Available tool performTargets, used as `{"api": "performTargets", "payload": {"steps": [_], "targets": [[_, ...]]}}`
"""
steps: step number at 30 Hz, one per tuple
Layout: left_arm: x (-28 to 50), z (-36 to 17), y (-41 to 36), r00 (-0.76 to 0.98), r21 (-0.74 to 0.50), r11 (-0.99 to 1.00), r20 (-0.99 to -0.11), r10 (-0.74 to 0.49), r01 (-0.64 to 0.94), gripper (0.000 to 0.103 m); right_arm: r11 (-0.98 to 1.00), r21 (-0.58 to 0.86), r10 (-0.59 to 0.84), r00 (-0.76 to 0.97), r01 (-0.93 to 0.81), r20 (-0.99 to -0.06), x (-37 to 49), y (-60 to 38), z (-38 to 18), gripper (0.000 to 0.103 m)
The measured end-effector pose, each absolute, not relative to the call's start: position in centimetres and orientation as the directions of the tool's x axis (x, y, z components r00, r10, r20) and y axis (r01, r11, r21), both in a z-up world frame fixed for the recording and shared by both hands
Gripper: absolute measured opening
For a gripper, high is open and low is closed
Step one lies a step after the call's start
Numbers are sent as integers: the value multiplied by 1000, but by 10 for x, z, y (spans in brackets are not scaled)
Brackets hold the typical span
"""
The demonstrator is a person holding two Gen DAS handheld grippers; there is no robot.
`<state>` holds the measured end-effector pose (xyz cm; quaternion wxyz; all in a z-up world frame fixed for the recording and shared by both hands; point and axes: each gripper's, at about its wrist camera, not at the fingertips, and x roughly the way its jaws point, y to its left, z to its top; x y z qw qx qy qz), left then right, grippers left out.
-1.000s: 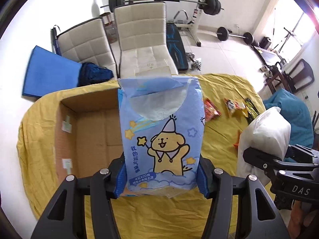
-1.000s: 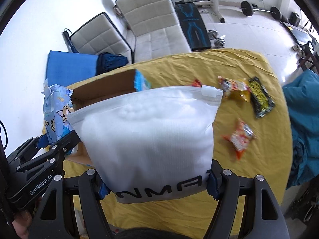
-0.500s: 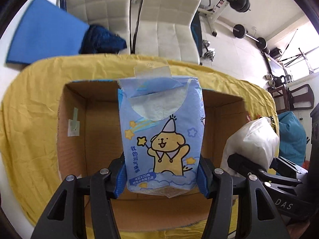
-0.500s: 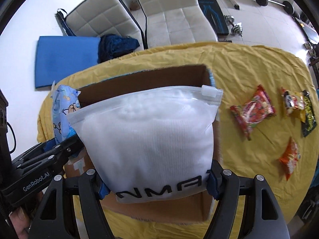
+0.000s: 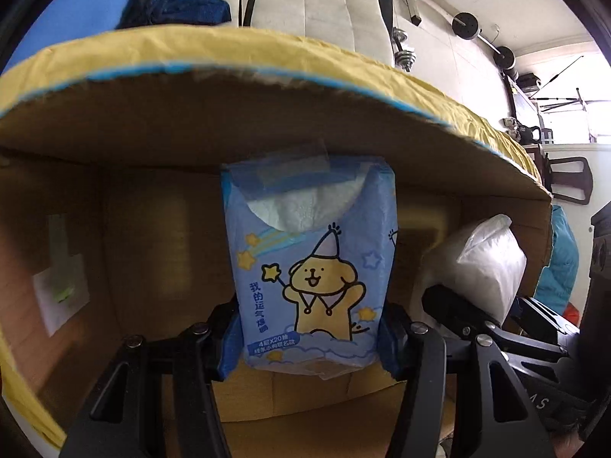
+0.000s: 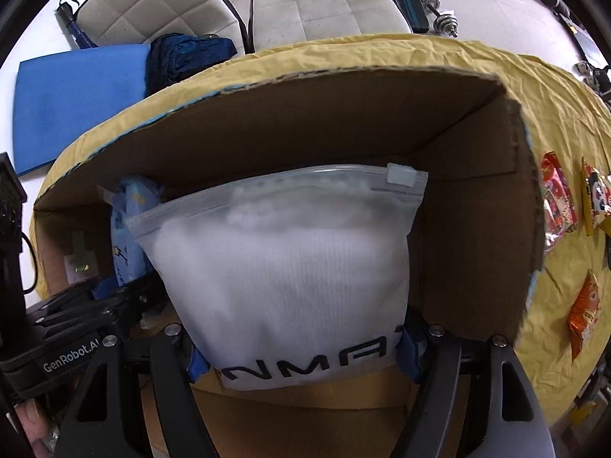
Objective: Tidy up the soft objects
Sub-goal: 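Carry the tissue pack with the left tool while the right tool carries the ONMAX pouch into the box, then open both tools to release the packs inside the box and lift away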
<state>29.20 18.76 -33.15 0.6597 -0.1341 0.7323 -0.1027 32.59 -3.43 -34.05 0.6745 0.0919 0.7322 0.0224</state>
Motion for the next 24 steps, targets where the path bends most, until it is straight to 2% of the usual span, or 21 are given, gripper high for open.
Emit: {"api": "performTargets", "payload": {"steps": [4,8,18,21,22,24], "targets": [[291,-349,196,-127,-354,931,-923,-363,-88,54,976,182,193,-86,116,-978,327,-35,-353,78],[297,-351,193,-127,-330,942,-934,-334,-56,54,972,205,217,-106,115,-970,324,-37,-364,81],[301,-347,174,-164,-322,946,-935,-314,26,56,983,185,186,-102,21,-977,313,-33,-355,87],[302,-342,175,-164,-355,935,-922,-351,-5,57,984,179,179,-74,13,-981,311,-34,-342,94],[302,-341,175,-166,-363,932,-919,-359,-4,58,986,168,169,-71,9,-983,309,-33,-340,102],[301,-338,172,-176,-382,924,-910,-375,7,60,993,121,120,-69,-4,-990,309,-35,-333,103]]}}
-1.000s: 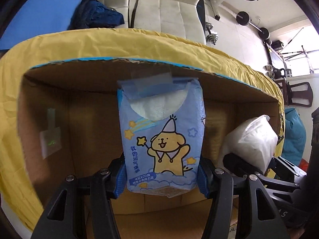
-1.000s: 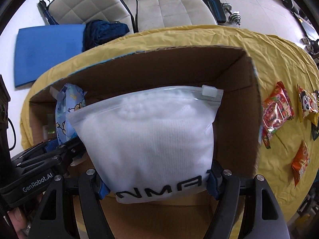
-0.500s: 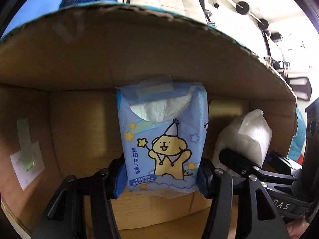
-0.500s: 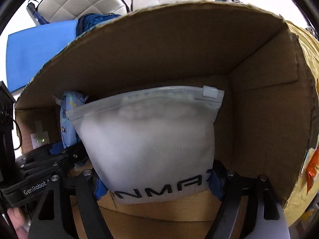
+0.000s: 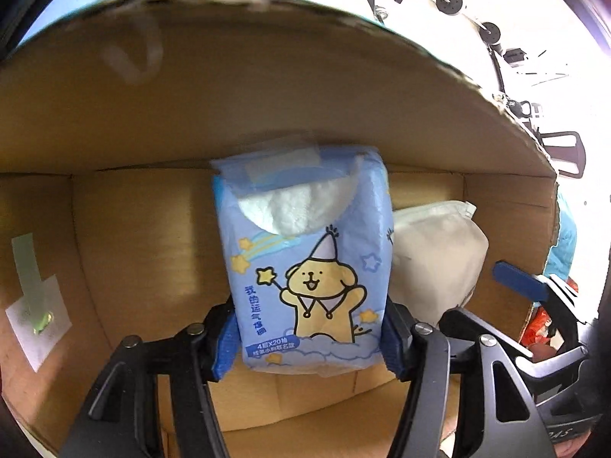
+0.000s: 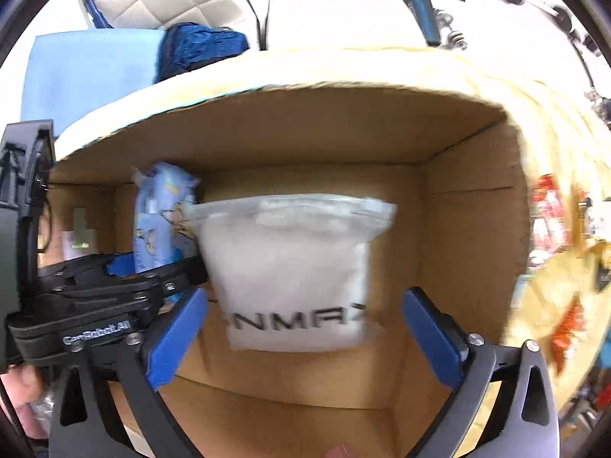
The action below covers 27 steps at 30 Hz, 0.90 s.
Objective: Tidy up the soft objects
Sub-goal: 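Open both tools to release the packs inside the box and lift away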
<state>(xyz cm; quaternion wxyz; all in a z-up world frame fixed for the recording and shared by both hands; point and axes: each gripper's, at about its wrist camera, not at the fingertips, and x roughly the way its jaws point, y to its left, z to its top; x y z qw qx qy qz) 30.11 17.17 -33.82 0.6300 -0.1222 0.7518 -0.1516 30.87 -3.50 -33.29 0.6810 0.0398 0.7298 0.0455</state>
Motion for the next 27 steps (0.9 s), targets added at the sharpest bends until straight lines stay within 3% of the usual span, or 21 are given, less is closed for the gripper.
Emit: {"api": "performTargets", "payload": {"steps": [5,11,17,20,27], "targets": [[300,-334,163,-199,-410,911,-896,-397,29,61,997,81,81,-107,1,-991,306,-43,-333,103],[304,-323,157,-208,-379,925,-907,-367,20,72,998,64,62,-102,-14,-993,298,-50,-323,103],[300,-292,163,-97,-270,962,-959,-265,40,103,998,65,64,-56,-13,-996,275,-47,-308,103],[283,-275,166,-13,-202,978,-979,-202,46,103,996,85,85,-15,-10,-996,269,-39,-303,103],[245,-250,185,112,-175,984,-978,-176,17,103,995,84,86,43,-57,-995,241,-22,-283,103]]}}
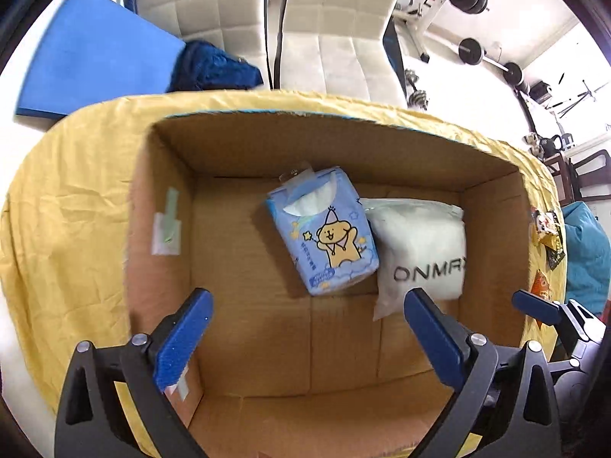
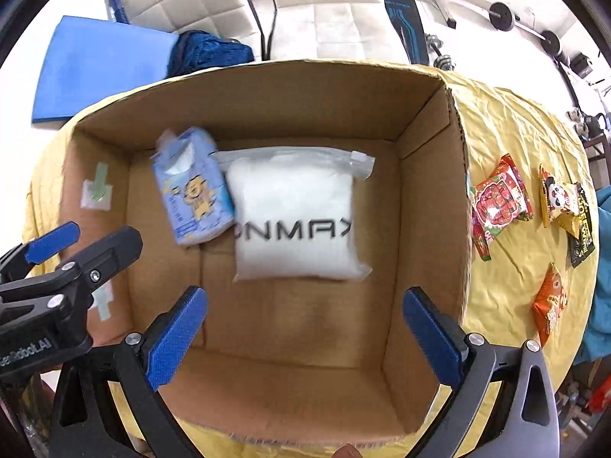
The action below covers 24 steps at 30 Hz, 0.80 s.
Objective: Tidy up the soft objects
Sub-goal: 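Open both tools to release the packs inside the box and lift away, then grasp the red floral snack bag with the left tool while the right tool grasps the panda snack bag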
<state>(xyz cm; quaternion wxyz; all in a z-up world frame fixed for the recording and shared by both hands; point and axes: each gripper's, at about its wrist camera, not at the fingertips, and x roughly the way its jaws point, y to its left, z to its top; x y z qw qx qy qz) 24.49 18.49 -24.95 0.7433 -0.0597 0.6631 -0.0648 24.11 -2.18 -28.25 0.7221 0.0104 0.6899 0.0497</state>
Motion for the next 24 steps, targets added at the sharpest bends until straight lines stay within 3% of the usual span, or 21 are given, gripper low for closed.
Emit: {"api": "performTargets", "payload": {"steps": [15,24], "targets": [[167,-168,205,299,-106,994,-950,-92,-30,103,982,149,172,217,-118,-961,171,-26,-172,103],[133,-128,195,344,-89,993,-937,-57,-79,103,961,229,260,228,-154,-938,149,-49,-142,103]]}}
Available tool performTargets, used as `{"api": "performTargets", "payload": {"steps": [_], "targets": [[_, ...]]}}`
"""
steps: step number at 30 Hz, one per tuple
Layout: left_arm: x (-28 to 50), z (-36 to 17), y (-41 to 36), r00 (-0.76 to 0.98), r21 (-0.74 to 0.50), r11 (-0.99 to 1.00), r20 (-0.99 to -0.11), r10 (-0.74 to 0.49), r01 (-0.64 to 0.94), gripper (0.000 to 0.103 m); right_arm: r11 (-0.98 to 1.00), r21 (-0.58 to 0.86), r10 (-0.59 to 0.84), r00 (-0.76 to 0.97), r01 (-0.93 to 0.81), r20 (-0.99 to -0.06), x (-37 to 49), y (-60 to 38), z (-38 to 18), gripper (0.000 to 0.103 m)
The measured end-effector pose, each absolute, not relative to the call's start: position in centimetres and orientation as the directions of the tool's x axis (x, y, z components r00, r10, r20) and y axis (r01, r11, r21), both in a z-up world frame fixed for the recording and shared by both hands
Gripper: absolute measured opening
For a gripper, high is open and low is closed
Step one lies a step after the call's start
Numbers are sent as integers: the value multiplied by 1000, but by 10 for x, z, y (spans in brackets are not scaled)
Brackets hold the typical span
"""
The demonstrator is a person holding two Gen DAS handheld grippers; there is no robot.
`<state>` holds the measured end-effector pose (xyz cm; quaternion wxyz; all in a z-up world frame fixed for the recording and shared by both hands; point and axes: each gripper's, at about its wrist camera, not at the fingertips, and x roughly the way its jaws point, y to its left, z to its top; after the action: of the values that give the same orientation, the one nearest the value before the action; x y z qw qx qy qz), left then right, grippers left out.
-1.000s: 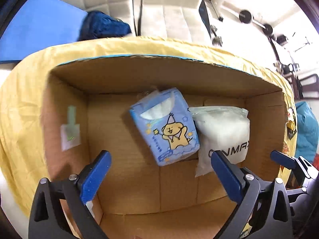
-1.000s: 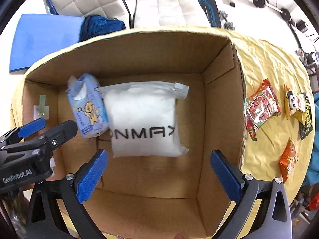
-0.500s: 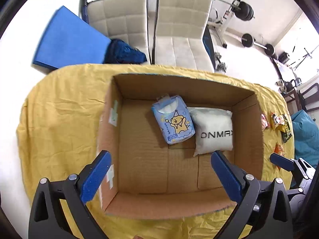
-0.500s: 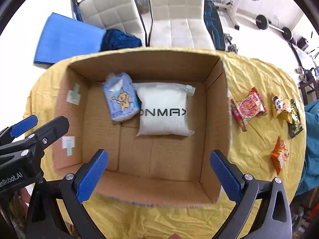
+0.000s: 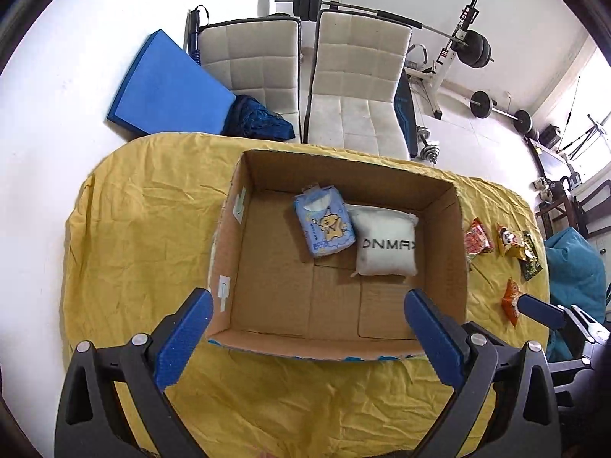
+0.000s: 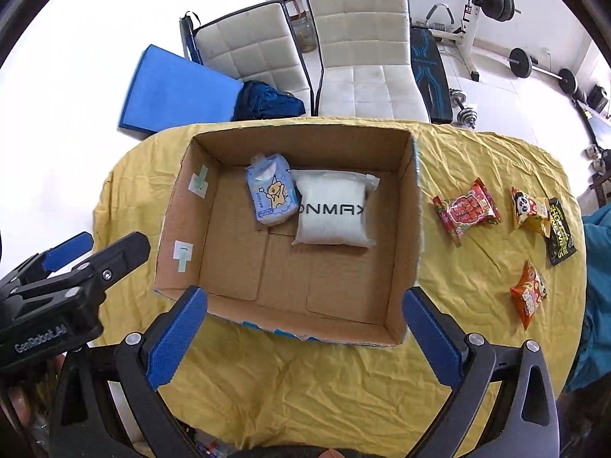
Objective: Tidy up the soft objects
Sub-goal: 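Grasp the red floral snack bag with the left tool while the right tool grasps the panda snack bag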
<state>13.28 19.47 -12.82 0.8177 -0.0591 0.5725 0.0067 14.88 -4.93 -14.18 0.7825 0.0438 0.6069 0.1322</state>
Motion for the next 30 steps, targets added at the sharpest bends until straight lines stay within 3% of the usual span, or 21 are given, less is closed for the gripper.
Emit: {"api": "performTargets", "payload": {"steps": [5,10,16,23,25,27,30], "targets": [[132,-113,164,356,-99,993,-932,-72,-59,103,962,252,270,238,-102,-933,150,-105,-135,103],[144,-107,97,360,-87,995,-928,-95,37,103,981,179,162,201,72,-966,158,-213,-158,103],[169,-141,-19,315,-36,980,-944,-98,198,103,934,98,95,25,344,-995,167,-351,-247,103],[227,-228,-132,264,197,889,-960,90,413,103,826,186,279,-100,533,-955,177,-407,-352,100],[245,-255,-150,222,213,862,-968,120,460,103,794,207,323,-107,572,-940,178,-410,-371,91],[259,-273,-161,199,228,839,-969,147,493,103,774,200,336,-122,601,-934,179,-415,-384,67],[281,-300,-173,121,188,829,-982,145,527,103,763,200,335,-111,614,-936,176,-422,-387,60]]}}
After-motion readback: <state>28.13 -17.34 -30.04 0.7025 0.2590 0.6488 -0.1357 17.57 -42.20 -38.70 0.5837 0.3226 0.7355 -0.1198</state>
